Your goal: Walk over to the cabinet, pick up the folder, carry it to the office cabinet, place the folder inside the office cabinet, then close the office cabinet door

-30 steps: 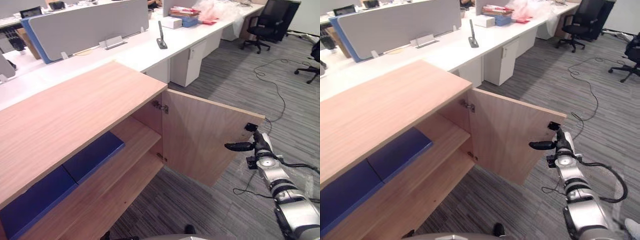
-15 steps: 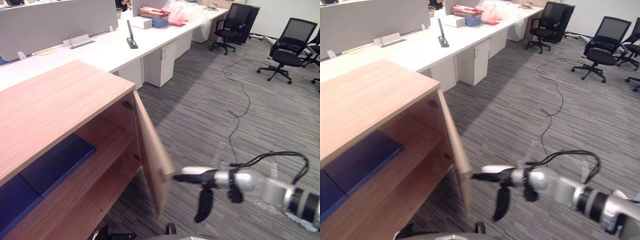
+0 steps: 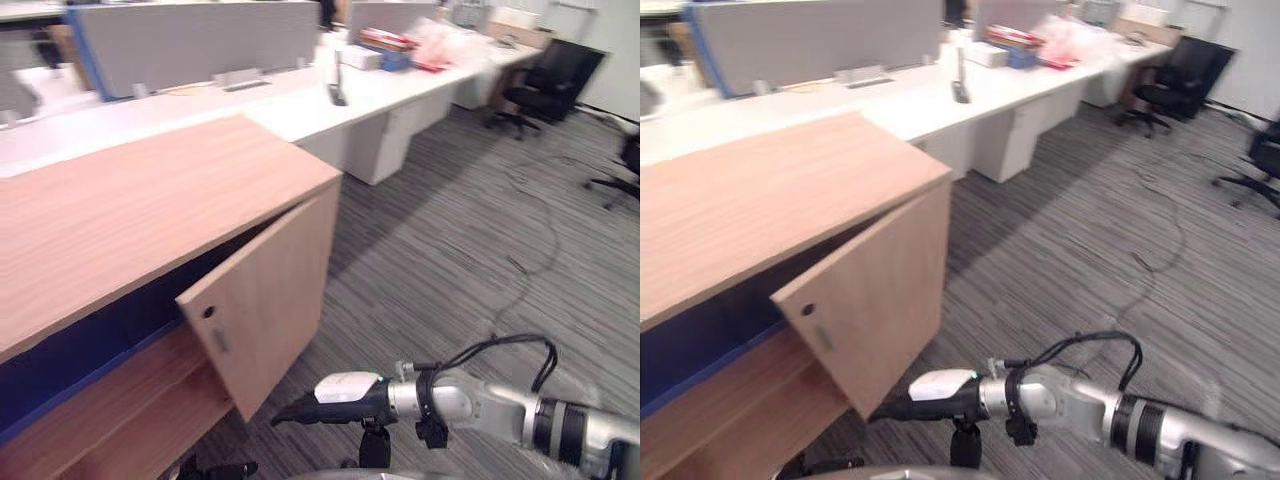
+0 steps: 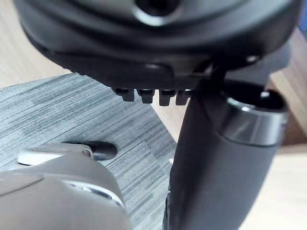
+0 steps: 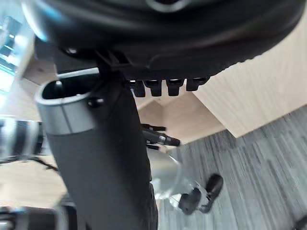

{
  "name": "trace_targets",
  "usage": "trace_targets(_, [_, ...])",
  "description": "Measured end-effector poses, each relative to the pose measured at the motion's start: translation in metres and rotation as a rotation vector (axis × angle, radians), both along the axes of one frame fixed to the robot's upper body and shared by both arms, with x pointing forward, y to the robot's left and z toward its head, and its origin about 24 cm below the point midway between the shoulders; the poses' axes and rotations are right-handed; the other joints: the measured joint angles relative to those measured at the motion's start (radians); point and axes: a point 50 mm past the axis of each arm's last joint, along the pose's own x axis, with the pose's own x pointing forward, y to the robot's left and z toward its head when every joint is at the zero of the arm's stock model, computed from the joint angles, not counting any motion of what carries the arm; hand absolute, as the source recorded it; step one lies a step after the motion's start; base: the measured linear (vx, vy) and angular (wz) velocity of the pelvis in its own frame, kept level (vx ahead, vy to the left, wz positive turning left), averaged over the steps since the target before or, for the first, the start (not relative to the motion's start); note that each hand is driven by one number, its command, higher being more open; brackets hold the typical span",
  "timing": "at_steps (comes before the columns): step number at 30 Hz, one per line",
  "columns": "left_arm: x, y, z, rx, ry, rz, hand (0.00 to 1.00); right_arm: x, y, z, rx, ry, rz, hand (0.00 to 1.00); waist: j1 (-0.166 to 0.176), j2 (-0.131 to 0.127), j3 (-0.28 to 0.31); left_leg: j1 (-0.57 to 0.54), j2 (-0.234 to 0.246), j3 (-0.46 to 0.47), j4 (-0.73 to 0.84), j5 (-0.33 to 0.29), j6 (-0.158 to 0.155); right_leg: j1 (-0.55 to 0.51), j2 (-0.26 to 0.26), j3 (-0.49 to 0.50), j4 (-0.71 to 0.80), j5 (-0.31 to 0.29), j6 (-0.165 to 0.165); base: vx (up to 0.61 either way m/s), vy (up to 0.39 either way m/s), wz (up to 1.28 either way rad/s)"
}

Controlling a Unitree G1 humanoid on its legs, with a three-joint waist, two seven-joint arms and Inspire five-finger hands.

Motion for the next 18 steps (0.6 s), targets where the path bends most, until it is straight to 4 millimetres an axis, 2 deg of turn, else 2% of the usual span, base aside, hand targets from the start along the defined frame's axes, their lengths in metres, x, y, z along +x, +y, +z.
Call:
trace_targets(1, [0.000,-0.002,0.000,0.001,-0.008,0.000,1.00,-0.002,-0.003,-0.021,-0.064,0.013,-0.066,1.00,0.006,0.008,0.019,-0.017,-0.028,-0.061,0.039,-0.020,0.012,-0.027,-0.059,-0.049,0.146,-0.087,0.017,-0.06,0.172,1.45])
trace_targets(2, [-0.001,-0.002,0.000,0.005,-0.005,-0.002,1.00,-0.003,-0.004,-0.030,-0.090,0.024,-0.097,1.00,0.010,0.011,0.028,-0.023,-0.049,-0.091,0.057,-0.030,0.013,-0.039,-0.091,-0.068,0.220,-0.127,0.025,-0.05,0.151,1.81])
trace_targets(3, [-0.004,-0.004,0.000,0.016,0.002,-0.024,1.00,-0.010,-0.008,-0.051,-0.121,0.067,-0.214,1.00,0.017,0.009,0.038,-0.057,-0.093,-0.184,0.106,-0.055,0.018,-0.067,-0.161,-0.064,0.369,-0.186,0.033,-0.04,0.083,1.63])
trace_targets(5, [-0.002,-0.005,0.001,0.030,-0.007,-0.069,1.00,-0.014,-0.014,-0.064,-0.127,0.100,-0.343,1.00,0.009,0.025,0.047,-0.111,-0.123,-0.292,0.160,-0.067,0.017,-0.095,-0.173,0.016,0.465,-0.185,0.013,-0.04,0.053,1.89])
trace_targets(6, [0.003,-0.004,0.003,0.044,-0.024,-0.107,1.00,-0.016,-0.017,-0.072,-0.136,0.120,-0.427,1.00,-0.003,0.031,0.051,-0.148,-0.145,-0.375,0.187,-0.068,0.018,-0.104,-0.157,0.095,0.496,-0.183,-0.008,0.01,0.021,2.46])
trace_targets(7, [0.011,0.000,0.007,0.067,-0.047,-0.148,1.00,-0.017,-0.023,-0.082,-0.150,0.142,-0.543,1.00,-0.009,0.044,0.058,-0.193,-0.175,-0.489,0.209,-0.066,0.019,-0.114,-0.110,0.236,0.512,-0.205,-0.045,0.09,-0.084,2.94])
trace_targets(8, [0.015,0.004,0.010,0.091,-0.057,-0.176,1.00,-0.020,-0.031,-0.092,-0.156,0.183,-0.674,1.00,-0.012,0.041,0.058,-0.227,-0.208,-0.585,0.211,-0.048,0.013,-0.096,-0.056,0.394,0.473,-0.266,-0.017,0.09,-0.096,2.64])
trace_targets(9, [0.016,0.006,0.011,0.101,-0.057,-0.189,1.00,-0.022,-0.036,-0.097,-0.163,0.203,-0.743,1.00,-0.018,0.036,0.056,-0.244,-0.231,-0.634,0.209,-0.034,0.007,-0.075,-0.035,0.465,0.437,-0.286,0.016,0.12,-0.225,2.76])
trace_targets(10, [0.018,0.007,0.011,0.112,-0.054,-0.215,1.00,-0.030,-0.048,-0.110,-0.196,0.262,-0.910,1.00,-0.026,0.023,0.053,-0.269,-0.274,-0.723,0.198,-0.008,-0.029,-0.017,-0.037,0.567,0.359,-0.339,0.092,0.06,-0.178,2.06])
trace_targets(11, [0.018,0.008,0.012,0.117,-0.053,-0.220,1.00,-0.032,-0.051,-0.114,-0.210,0.282,-0.973,1.00,-0.024,0.022,0.055,-0.273,-0.281,-0.751,0.187,-0.001,-0.038,0.002,-0.039,0.573,0.328,-0.356,0.107,0.08,-0.281,1.94])
trace_targets(12, [0.018,0.011,0.012,0.123,-0.051,-0.215,1.00,-0.039,-0.053,-0.121,-0.235,0.318,-1.068,1.00,-0.013,0.024,0.058,-0.278,-0.273,-0.791,0.155,0.017,-0.062,0.021,-0.038,0.544,0.285,-0.382,0.122,0.02,-0.198,0.98])
trace_targets(13, [0.017,0.009,0.012,0.121,-0.050,-0.208,1.00,-0.042,-0.056,-0.123,-0.247,0.330,-1.112,1.00,-0.013,0.035,0.062,-0.276,-0.256,-0.808,0.138,0.028,-0.068,0.027,-0.026,0.515,0.282,-0.379,0.113,0.00,-0.264,0.98])
trace_targets(14, [0.015,0.005,0.010,0.112,-0.050,-0.187,1.00,-0.047,-0.058,-0.126,-0.237,0.378,-1.214,1.00,-0.006,0.034,0.062,-0.272,-0.230,-0.808,0.105,0.042,-0.067,0.037,-0.018,0.473,0.277,-0.383,0.093,0.00,-0.263,0.83])
trace_targets(16, [0.014,-0.013,0.005,0.062,-0.057,-0.154,1.00,-0.054,-0.068,-0.128,-0.220,0.405,-1.357,1.00,-0.006,0.040,0.058,-0.270,-0.213,-0.804,0.085,0.069,-0.057,0.069,-0.011,0.408,0.273,-0.390,0.082,0.02,-0.274,0.94])
trace_targets(17, [0.013,-0.020,0.004,0.039,-0.063,-0.137,1.00,-0.056,-0.070,-0.129,-0.204,0.413,-1.429,1.00,0.000,0.037,0.054,-0.258,-0.201,-0.814,0.046,0.097,-0.082,0.082,-0.007,0.374,0.281,-0.404,0.080,0.05,-0.231,0.94])
trace_targets(18, [0.014,-0.017,0.006,0.047,-0.080,-0.136,1.00,-0.061,-0.068,-0.130,-0.196,0.435,-1.466,1.00,0.004,0.019,0.054,-0.258,-0.199,-0.826,0.016,0.114,-0.080,0.078,-0.007,0.341,0.301,-0.423,0.077,0.05,-0.184,0.81])
